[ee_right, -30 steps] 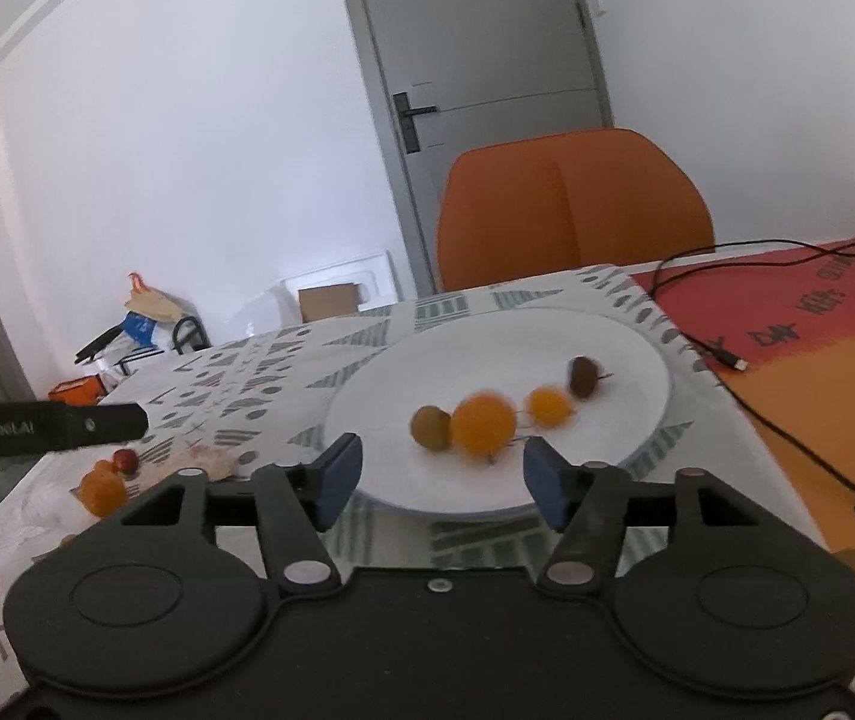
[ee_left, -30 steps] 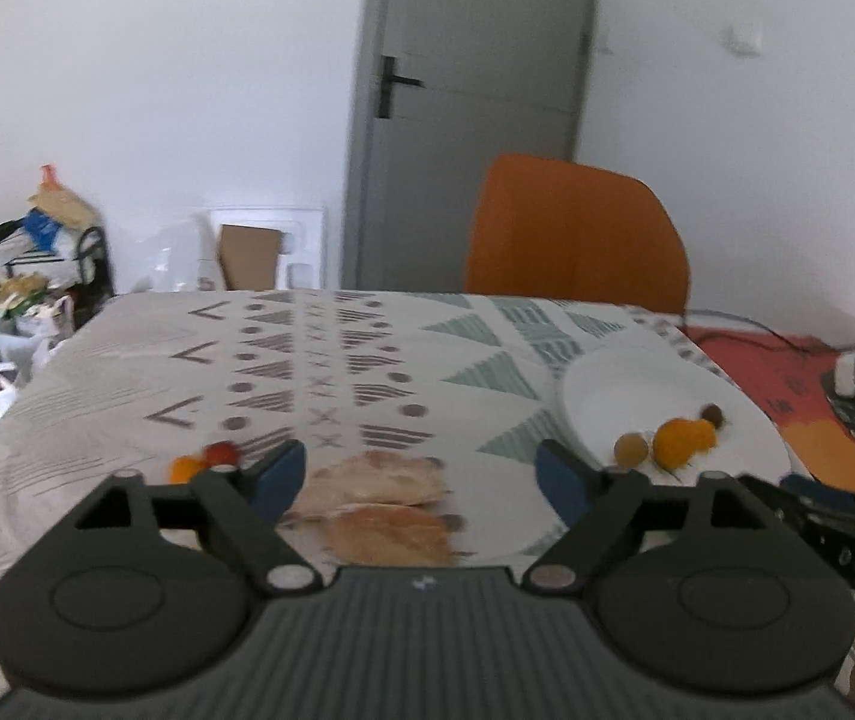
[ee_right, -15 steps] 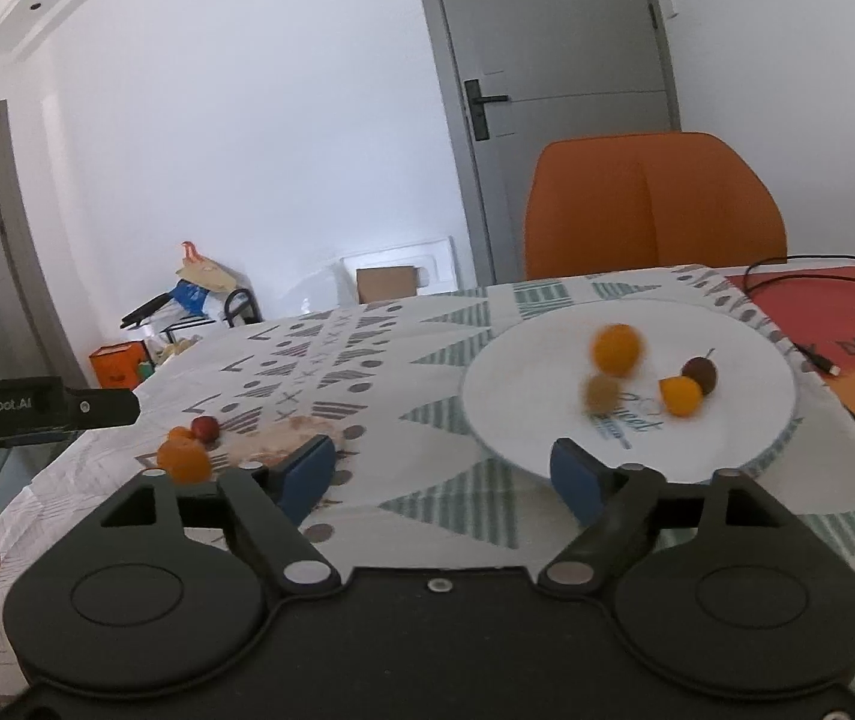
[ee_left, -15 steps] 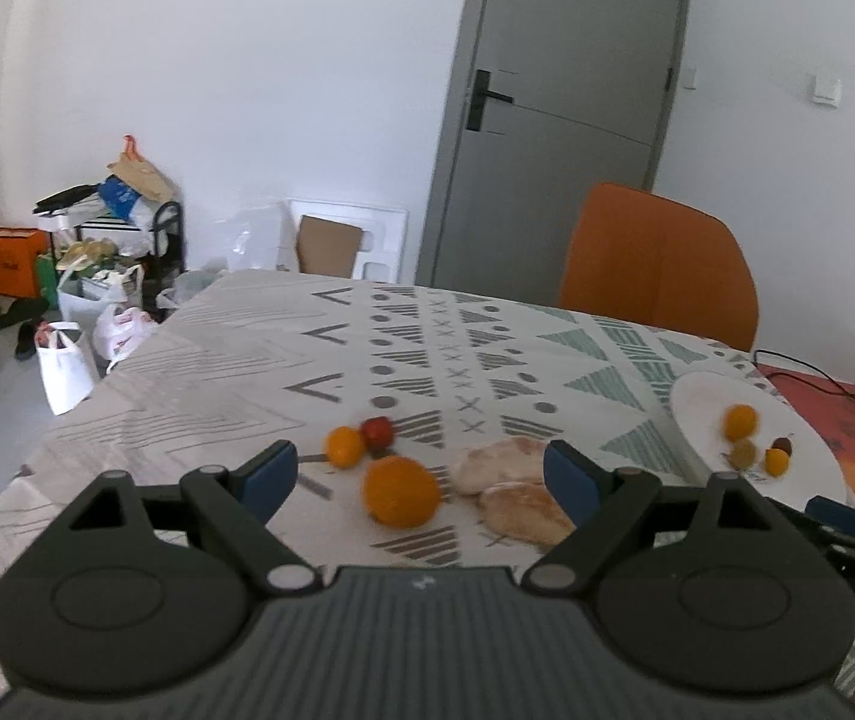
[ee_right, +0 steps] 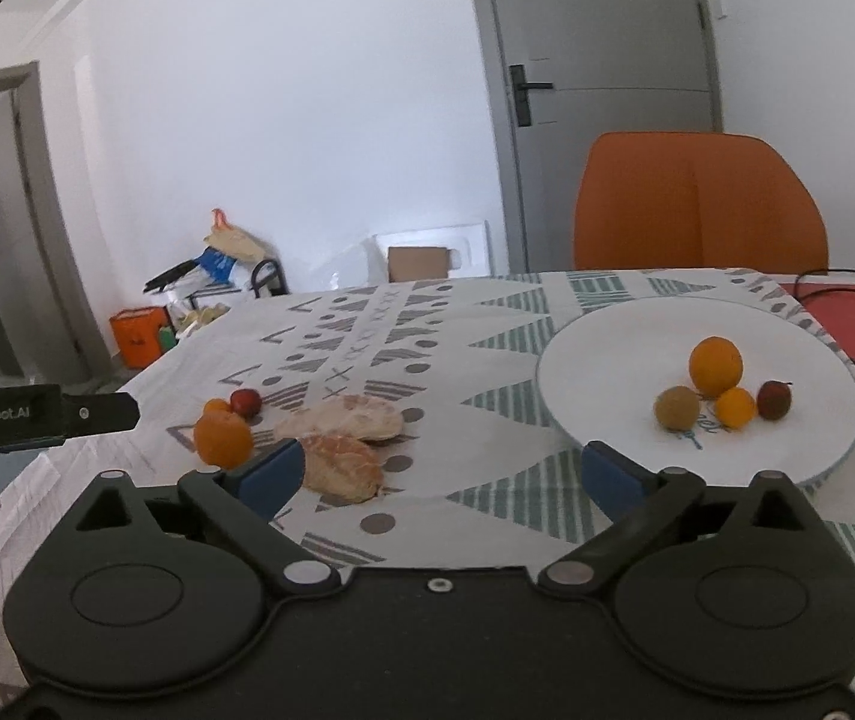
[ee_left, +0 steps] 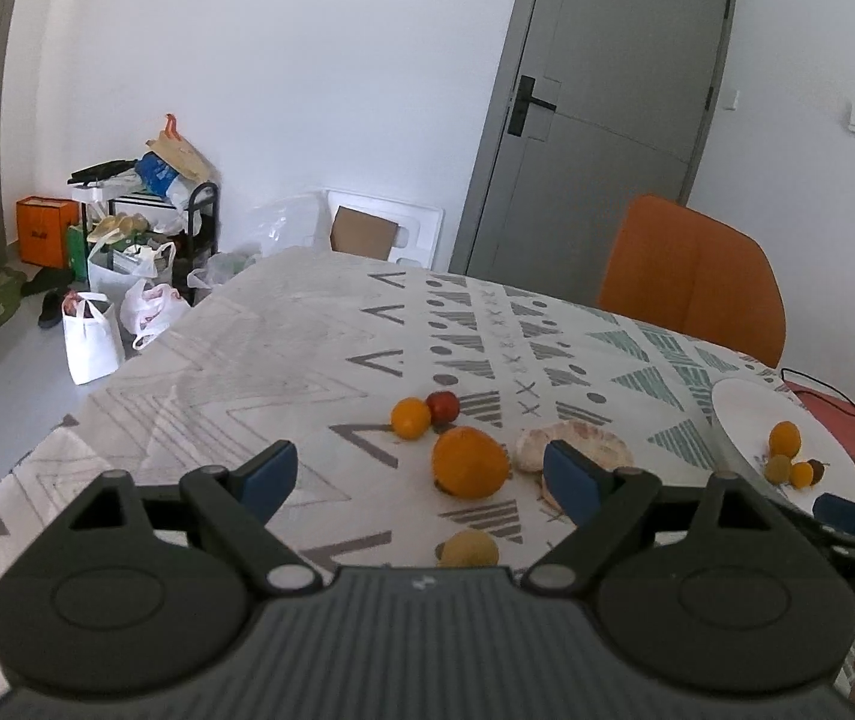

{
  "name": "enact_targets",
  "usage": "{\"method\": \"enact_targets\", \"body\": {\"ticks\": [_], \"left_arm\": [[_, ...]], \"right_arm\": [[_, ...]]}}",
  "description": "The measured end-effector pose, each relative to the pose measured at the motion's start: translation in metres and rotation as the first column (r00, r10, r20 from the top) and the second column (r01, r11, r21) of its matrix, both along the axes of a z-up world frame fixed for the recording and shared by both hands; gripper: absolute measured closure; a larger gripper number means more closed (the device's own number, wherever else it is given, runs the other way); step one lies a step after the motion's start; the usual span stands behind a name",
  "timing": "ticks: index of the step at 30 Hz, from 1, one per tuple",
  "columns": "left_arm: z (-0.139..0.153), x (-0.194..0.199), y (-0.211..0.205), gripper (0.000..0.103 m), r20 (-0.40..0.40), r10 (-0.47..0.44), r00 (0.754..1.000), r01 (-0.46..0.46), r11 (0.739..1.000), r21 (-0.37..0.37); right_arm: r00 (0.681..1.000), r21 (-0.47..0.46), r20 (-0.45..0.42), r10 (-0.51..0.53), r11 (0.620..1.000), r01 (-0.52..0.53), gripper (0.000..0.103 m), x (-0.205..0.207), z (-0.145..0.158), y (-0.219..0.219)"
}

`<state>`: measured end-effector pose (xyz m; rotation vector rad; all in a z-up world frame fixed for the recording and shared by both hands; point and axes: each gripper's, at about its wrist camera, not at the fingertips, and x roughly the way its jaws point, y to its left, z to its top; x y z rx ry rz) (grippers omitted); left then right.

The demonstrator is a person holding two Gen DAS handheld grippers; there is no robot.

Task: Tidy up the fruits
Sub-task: 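Move both tools back toward the fruits on the tablecloth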

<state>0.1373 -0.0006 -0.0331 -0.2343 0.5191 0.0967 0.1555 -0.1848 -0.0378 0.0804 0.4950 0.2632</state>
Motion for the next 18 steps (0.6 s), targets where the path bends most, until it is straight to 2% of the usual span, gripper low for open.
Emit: {"method": "enact_targets", "body": {"ticks": [7, 11, 14, 16, 17, 18], "left_arm": [[-0.013, -0.001, -0.014, 0.017, -0.027, -0.016, 1.000, 0.016, 0.999, 0.028], [-0.022, 0.002, -0.020, 0.022, -0.054, -0.033, 0.998, 0.034, 0.999, 0.005], [-0.029, 0.006, -0.025, 0.035, -0.073, -0.053, 0.996, 0.054, 0.998, 0.011], [-0.035, 0.010, -0.026, 0.053, -0.099, -0.069, 0.993, 0.069, 0.998, -0.001], [-0.038, 0.011, -0.027, 0.058, -0.111, -0.072, 0.991, 0.071, 0.997, -0.008], [-0.040, 0.013, -0.026, 0.069, -0.122, -0.071, 0.990, 0.070, 0.997, -0.012]], "right_arm": [[0.999, 0.015, -0.017, 0.049, 0.999, -0.049, 0.002, 0.002, -0.004, -0.003], [0.998, 0.005, -0.022, 0.054, 0.999, -0.054, 0.005, 0.005, -0.007, -0.003], [0.998, 0.002, -0.029, 0.064, 0.998, -0.064, 0.010, 0.008, -0.008, -0.002], [0.997, -0.004, -0.031, 0.071, 0.997, -0.071, 0.011, 0.010, -0.008, 0.000], [0.997, -0.007, -0.030, 0.074, 0.997, -0.074, 0.011, 0.010, -0.008, 0.001], [0.996, -0.009, -0.030, 0.079, 0.997, -0.080, 0.011, 0.011, -0.007, 0.003]]}}
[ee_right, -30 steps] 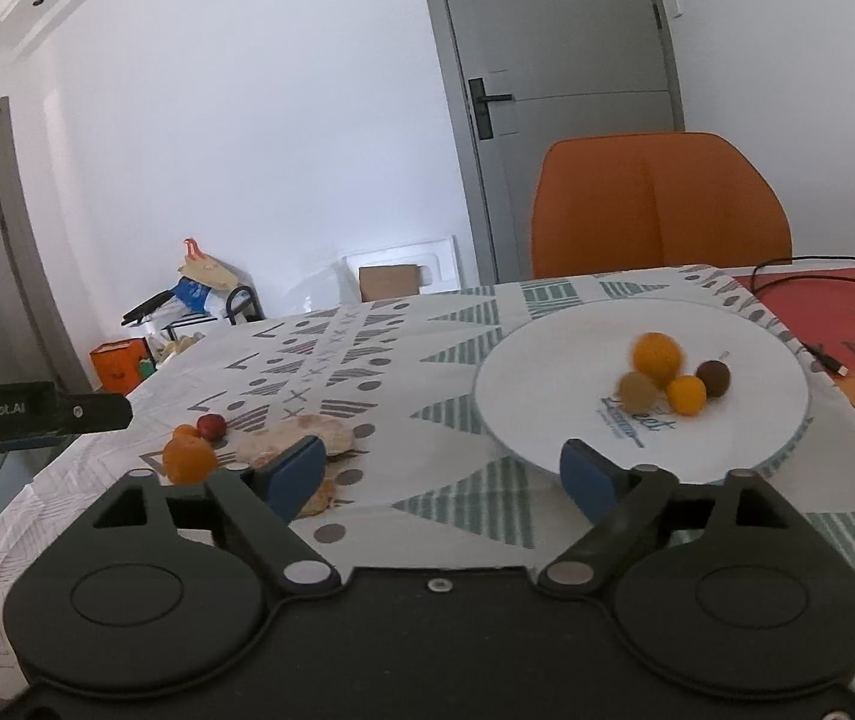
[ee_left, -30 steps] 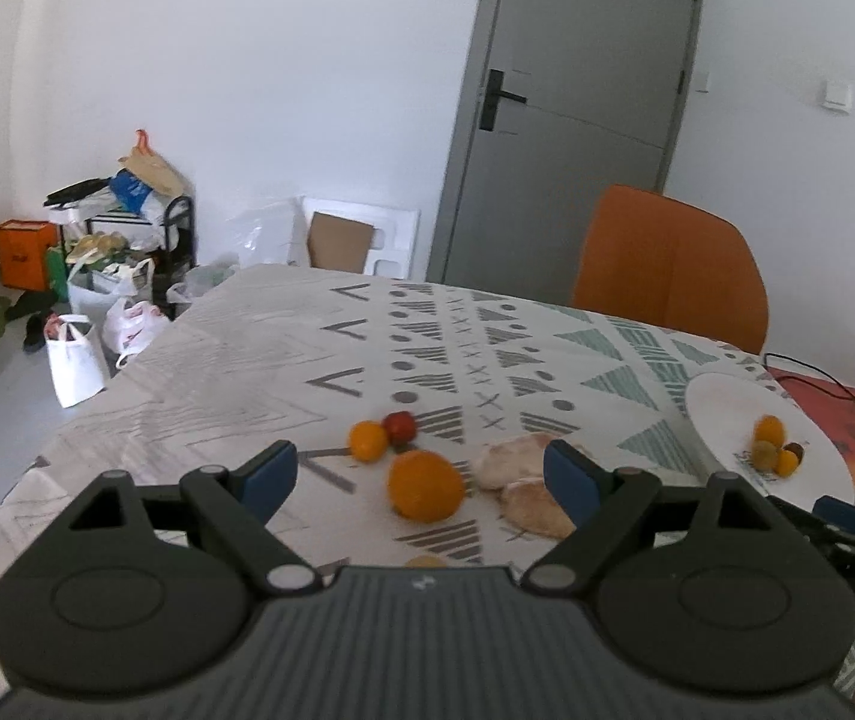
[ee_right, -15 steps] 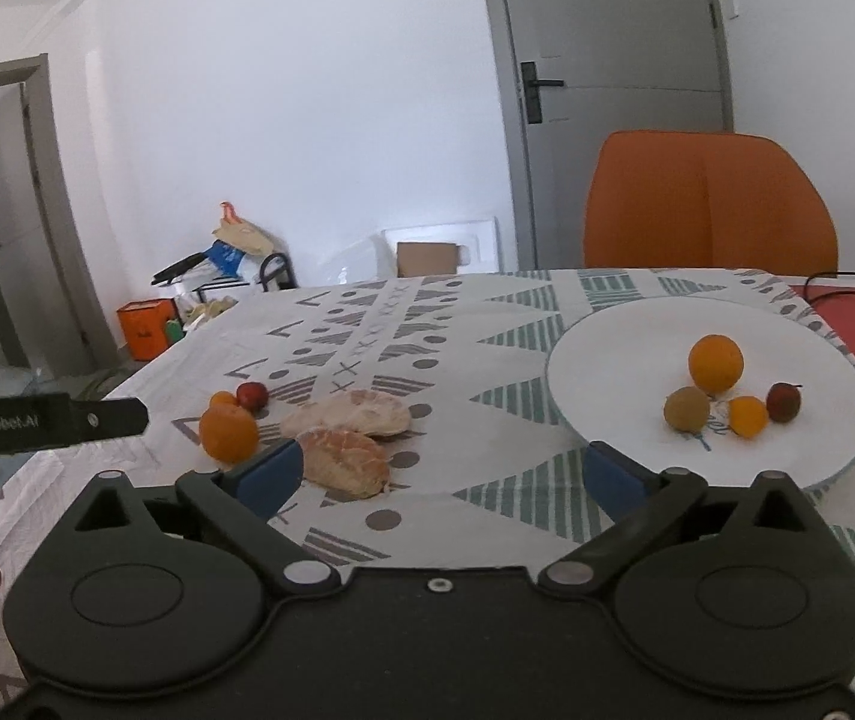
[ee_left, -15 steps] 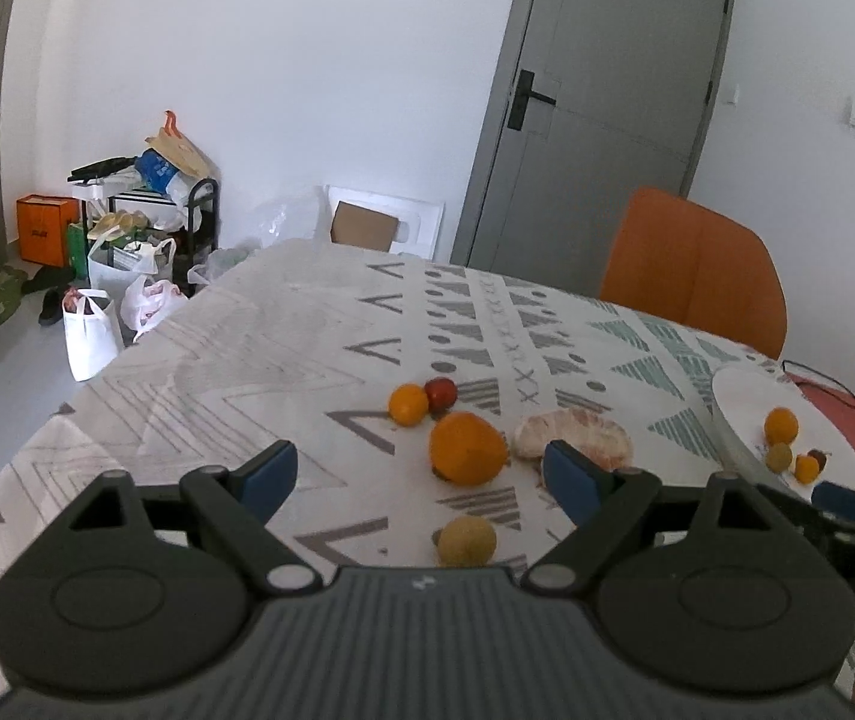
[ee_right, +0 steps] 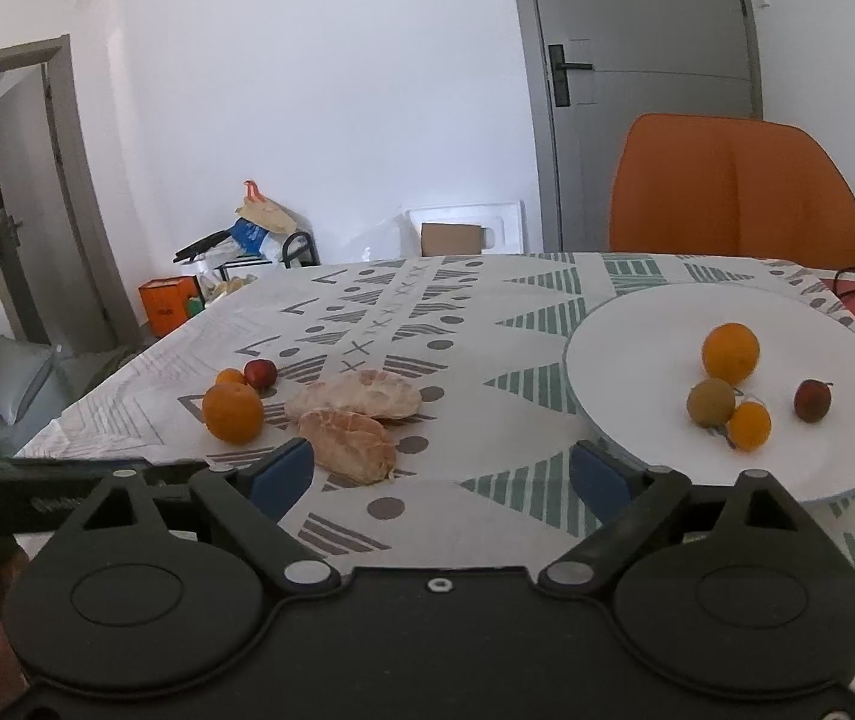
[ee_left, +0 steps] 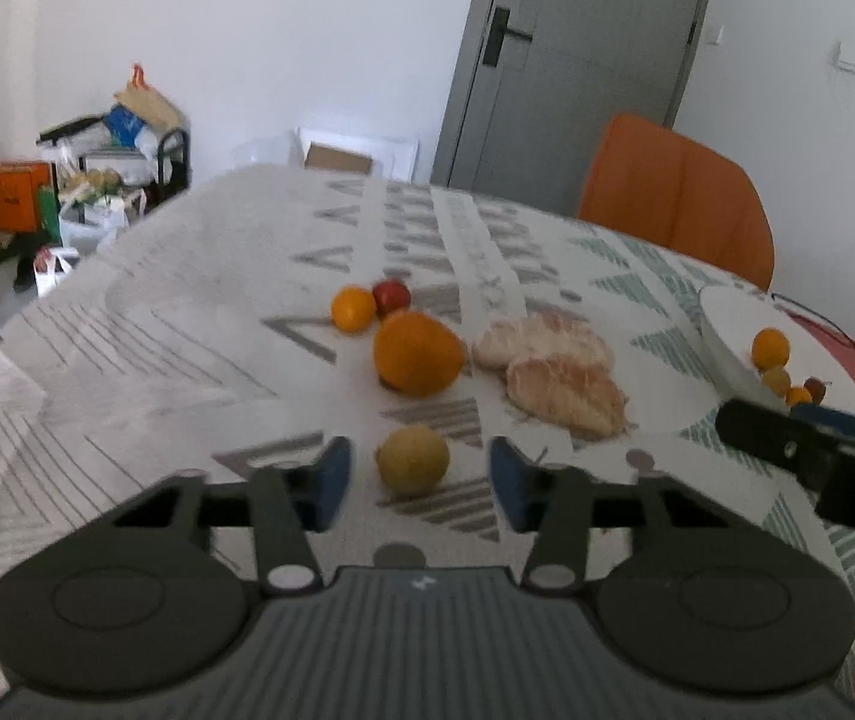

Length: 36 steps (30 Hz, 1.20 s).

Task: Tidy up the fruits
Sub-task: 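Move both tools back toward the fruits on the tablecloth, then grasp a yellow apricot with the left gripper while the right gripper grasps a pomelo segment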

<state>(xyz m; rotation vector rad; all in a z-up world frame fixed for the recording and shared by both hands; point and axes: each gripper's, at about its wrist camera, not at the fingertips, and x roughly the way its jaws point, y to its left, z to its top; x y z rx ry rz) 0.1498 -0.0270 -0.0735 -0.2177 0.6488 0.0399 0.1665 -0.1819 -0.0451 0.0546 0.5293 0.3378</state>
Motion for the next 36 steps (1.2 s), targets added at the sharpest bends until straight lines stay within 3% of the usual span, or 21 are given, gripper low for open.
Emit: {"method": "enact_targets", "body": {"ticks": [3, 11, 24, 36], "left_arm": [[-0.003, 0.002, 0.000, 0.079, 0.002, 0.010, 1.000, -0.010, 1.000, 0.029], [0.004, -0.003, 0.015, 0.079, 0.016, 0.041, 0.999, -0.042, 0.999, 0.026], [0.012, -0.006, 0.041, 0.079, 0.043, 0.122, 0.992, -0.123, 0.992, 0.011], [0.013, -0.002, 0.057, 0.079, 0.041, 0.161, 0.986, -0.161, 0.987, 0.007]], "right_arm": [[1.000, -0.002, -0.007, 0.010, 1.000, -0.010, 0.011, 0.002, -0.001, 0.004], [0.998, -0.006, -0.046, 0.044, 0.999, -0.044, 0.019, 0.014, -0.010, 0.013], [0.985, -0.007, -0.089, 0.146, 0.989, -0.147, 0.024, 0.046, -0.014, 0.034], [0.973, -0.027, -0.112, 0.200, 0.979, -0.204, 0.039, 0.060, -0.020, 0.050]]}}
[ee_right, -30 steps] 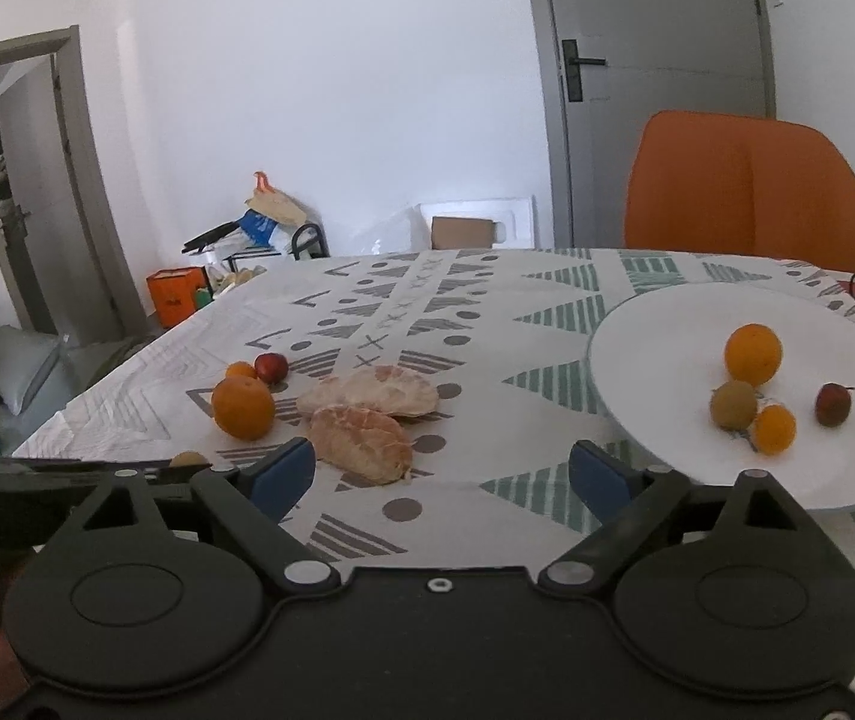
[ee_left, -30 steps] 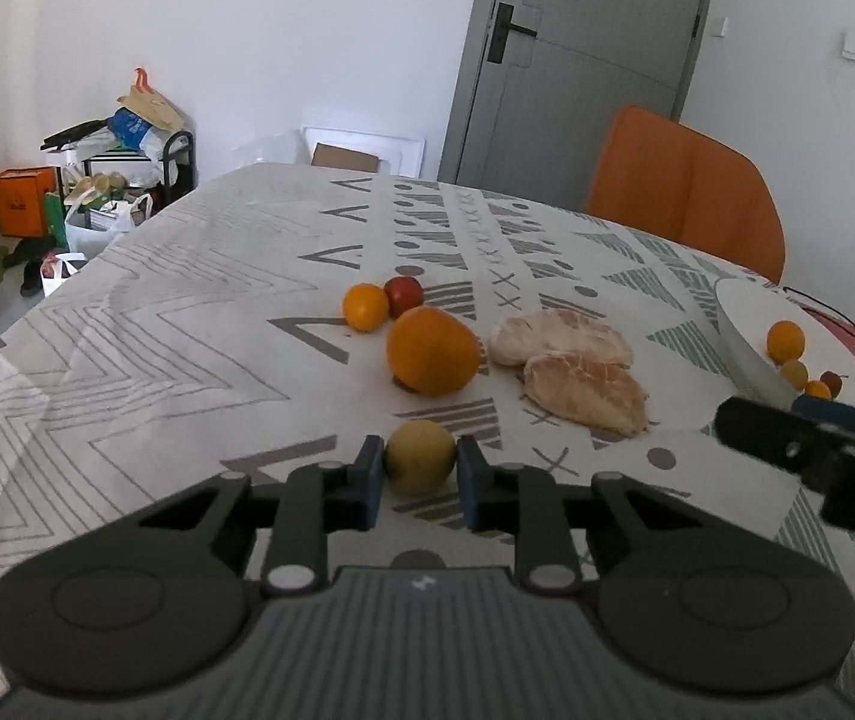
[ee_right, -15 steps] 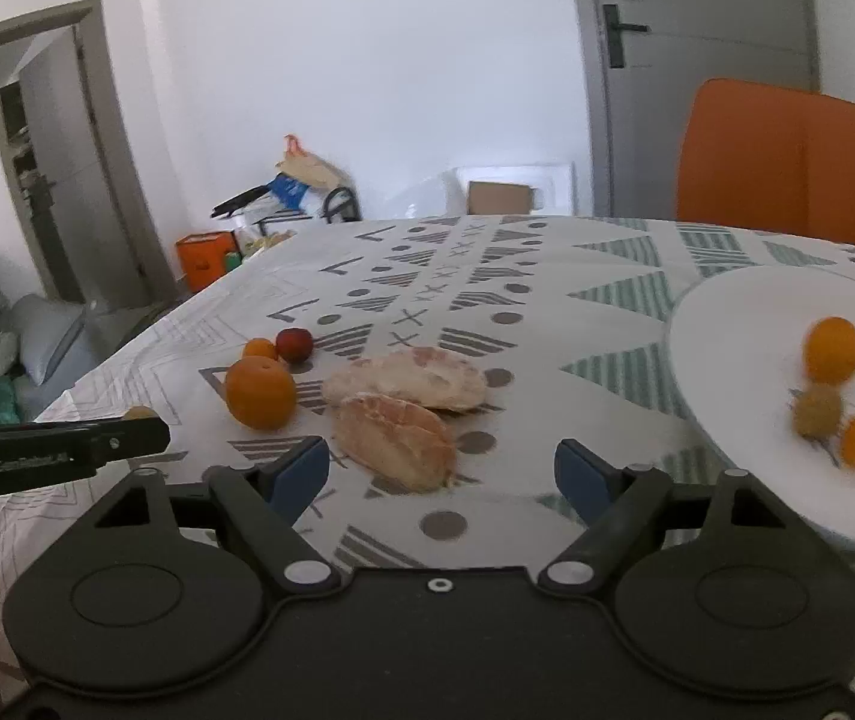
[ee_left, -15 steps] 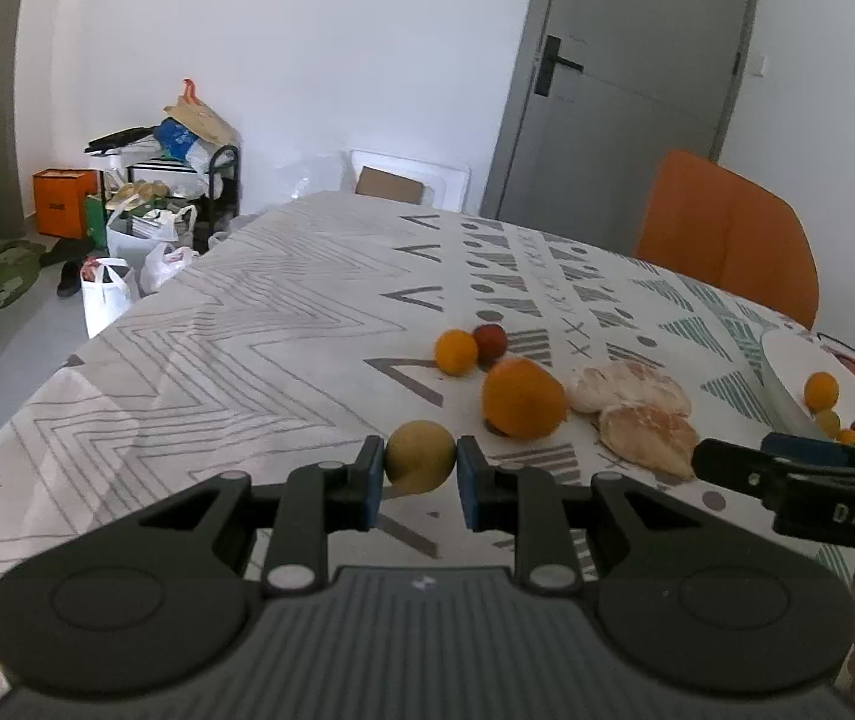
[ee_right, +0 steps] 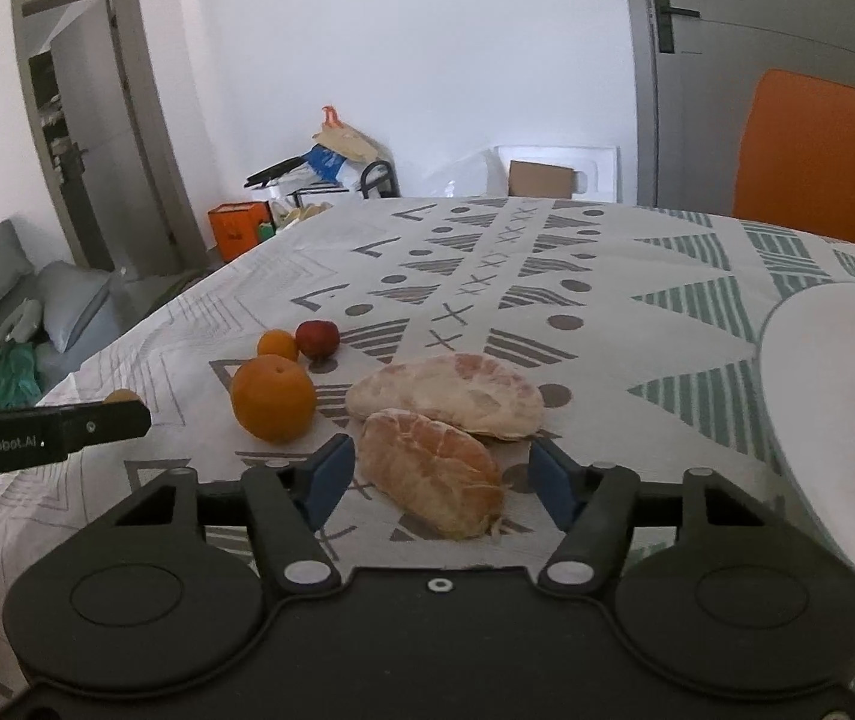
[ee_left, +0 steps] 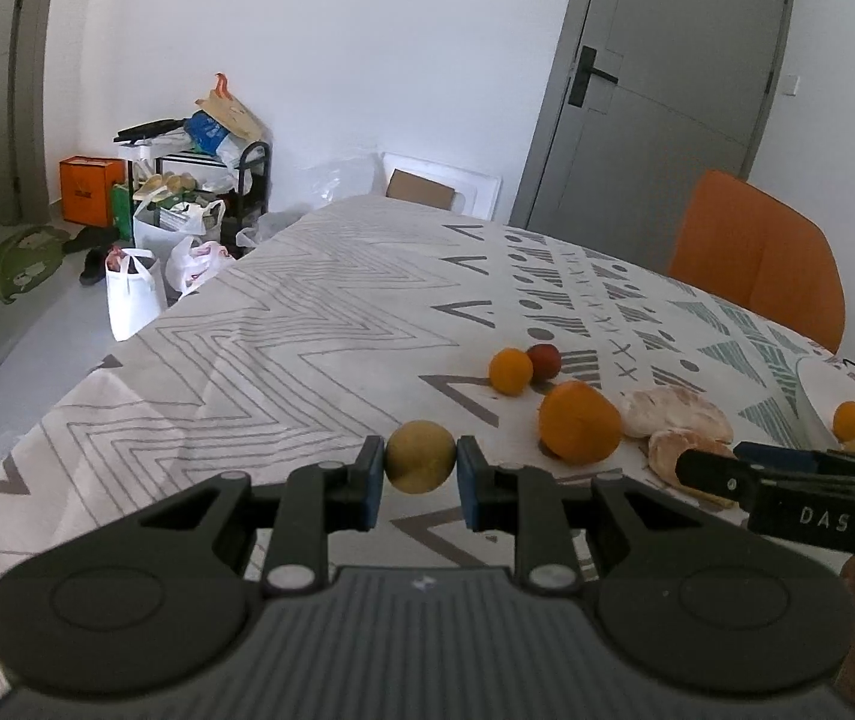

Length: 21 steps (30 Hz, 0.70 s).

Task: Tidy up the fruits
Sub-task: 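Grasp a yellow apricot with the left gripper while the right gripper grasps a pomelo segment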

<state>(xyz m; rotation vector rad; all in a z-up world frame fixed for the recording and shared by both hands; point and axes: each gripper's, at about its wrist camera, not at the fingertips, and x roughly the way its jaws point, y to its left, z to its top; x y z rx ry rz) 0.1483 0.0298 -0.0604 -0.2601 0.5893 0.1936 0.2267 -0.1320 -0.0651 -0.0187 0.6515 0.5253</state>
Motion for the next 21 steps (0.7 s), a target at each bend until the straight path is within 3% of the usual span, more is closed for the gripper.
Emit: {"method": "enact_targets", "body": {"ticks": [11, 21], "left_arm": [[0.000, -0.007, 0.004, 0.079, -0.006, -0.004, 1.000, 0.004, 1.000, -0.016], [0.003, -0.003, 0.008, 0.079, 0.002, -0.058, 0.998, 0.058, 0.998, -0.028]], "right_arm": [[0.999, -0.005, -0.020, 0.049, 0.999, -0.049, 0.045, -0.031, 0.002, 0.006], [0.999, -0.041, -0.008, -0.050, 0.998, 0.049, 0.045, -0.027, -0.001, 0.010]]}}
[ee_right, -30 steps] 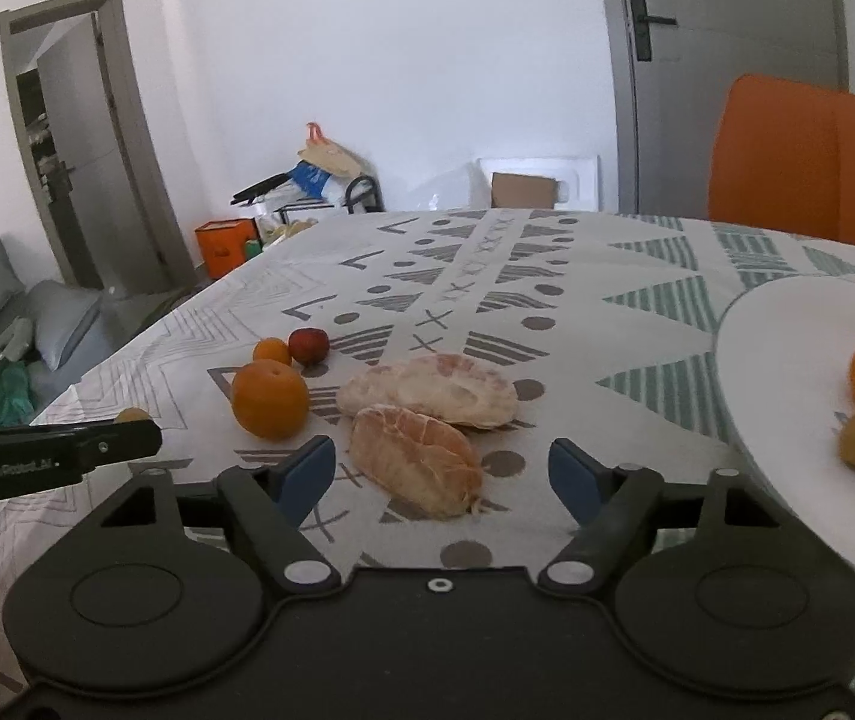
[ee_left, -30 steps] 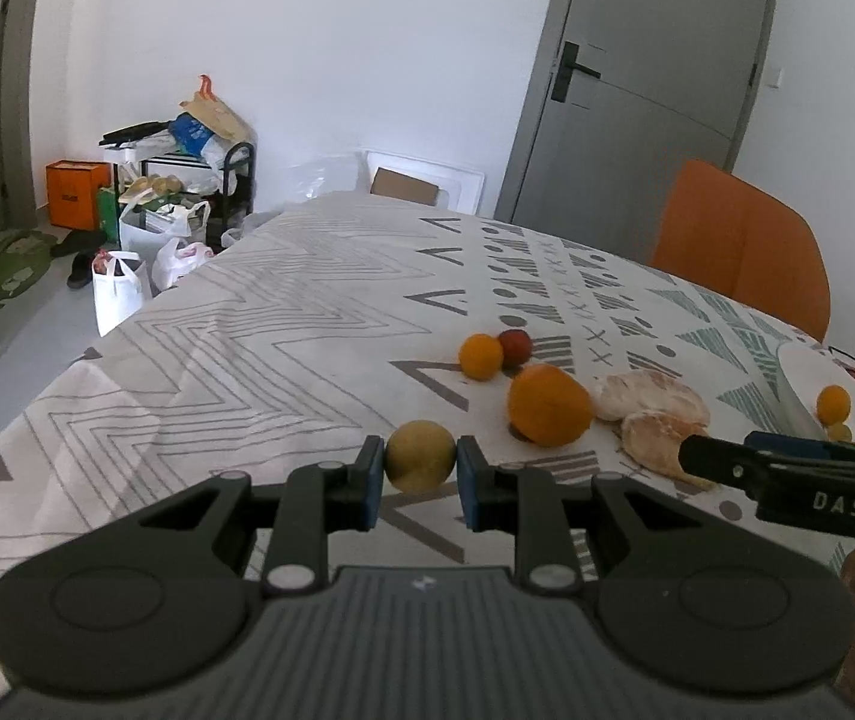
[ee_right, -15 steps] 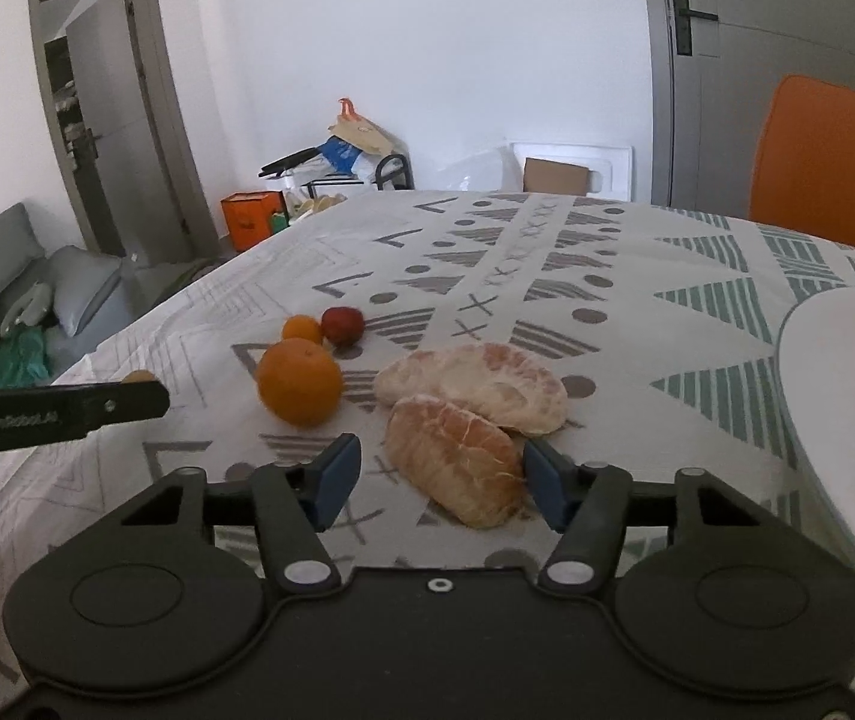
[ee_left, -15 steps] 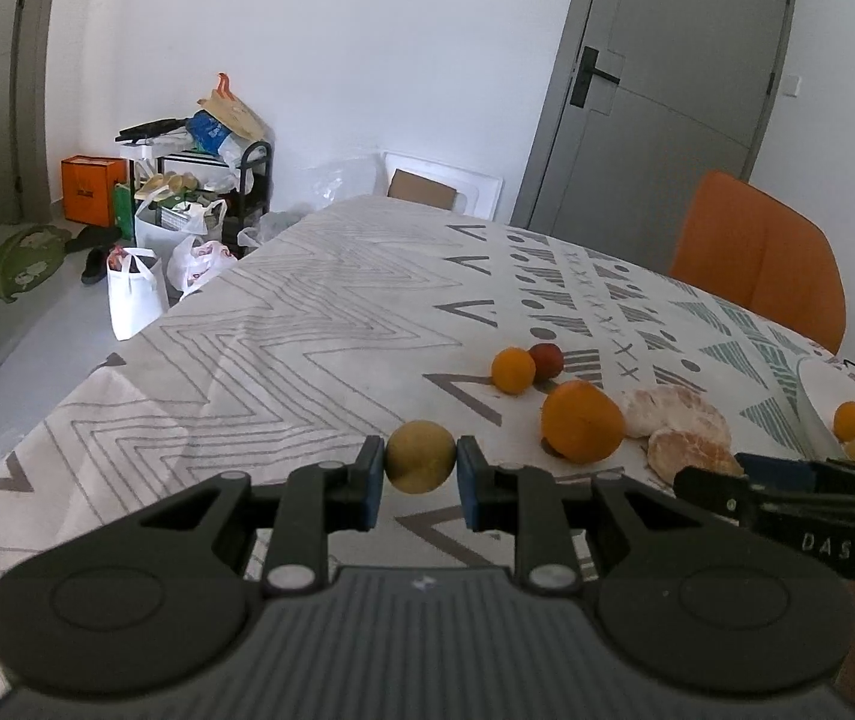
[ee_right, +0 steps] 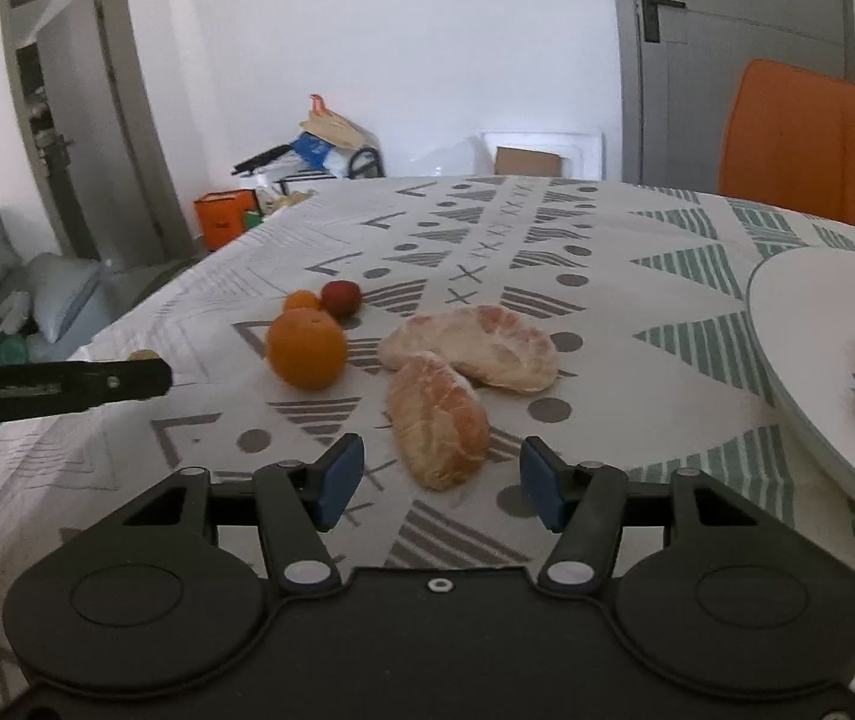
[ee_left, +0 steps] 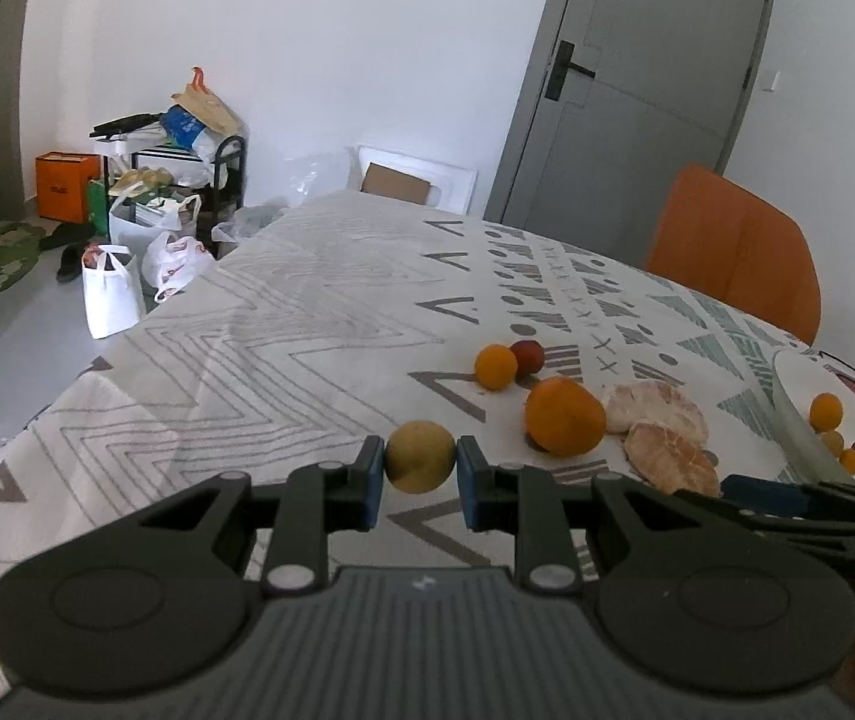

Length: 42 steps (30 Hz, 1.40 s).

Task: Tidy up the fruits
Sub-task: 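Grasp a yellow apricot with the left gripper while the right gripper grasps a pomelo segment, then carry the apricot and pomelo segment over the white plate and open both grippers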

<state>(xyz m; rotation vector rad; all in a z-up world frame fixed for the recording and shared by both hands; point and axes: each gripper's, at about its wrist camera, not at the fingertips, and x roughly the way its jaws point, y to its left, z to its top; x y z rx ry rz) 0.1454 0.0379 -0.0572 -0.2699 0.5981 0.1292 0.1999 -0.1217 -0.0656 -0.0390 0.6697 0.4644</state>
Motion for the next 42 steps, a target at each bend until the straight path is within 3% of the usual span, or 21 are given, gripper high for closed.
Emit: {"method": "enact_targets", "body": {"ticks": [12, 15, 17, 22, 29, 42], "left_arm": [[-0.002, 0.002, 0.007, 0.079, -0.011, 0.007, 1.000, -0.007, 1.000, -0.005], [-0.001, 0.004, 0.005, 0.079, -0.013, -0.003, 1.000, 0.002, 1.000, -0.008], [-0.001, 0.005, 0.002, 0.079, -0.013, -0.015, 1.000, 0.015, 1.000, -0.003], [0.003, 0.012, -0.014, 0.079, -0.018, -0.067, 0.998, 0.068, 0.997, 0.030], [0.008, 0.021, -0.033, 0.079, -0.020, -0.142, 0.990, 0.143, 0.988, 0.058], [0.023, 0.043, -0.079, 0.079, 0.011, -0.250, 0.968, 0.248, 0.964, 0.095]], "right_arm": [[0.998, -0.091, 0.046, 0.031, 0.996, -0.027, 0.045, 0.016, -0.004, 0.027], [0.998, -0.113, 0.058, 0.033, 0.993, -0.027, 0.055, 0.012, -0.004, 0.029], [0.997, -0.115, 0.063, 0.033, 0.993, -0.026, 0.067, 0.009, -0.004, 0.030], [0.998, -0.083, 0.067, 0.015, 0.996, -0.009, 0.070, -0.006, -0.003, 0.024], [0.993, 0.036, 0.073, -0.095, 0.995, 0.093, 0.070, -0.022, 0.009, -0.010], [0.957, 0.108, 0.147, -0.250, 0.966, 0.236, 0.070, -0.033, 0.031, -0.058]]}}
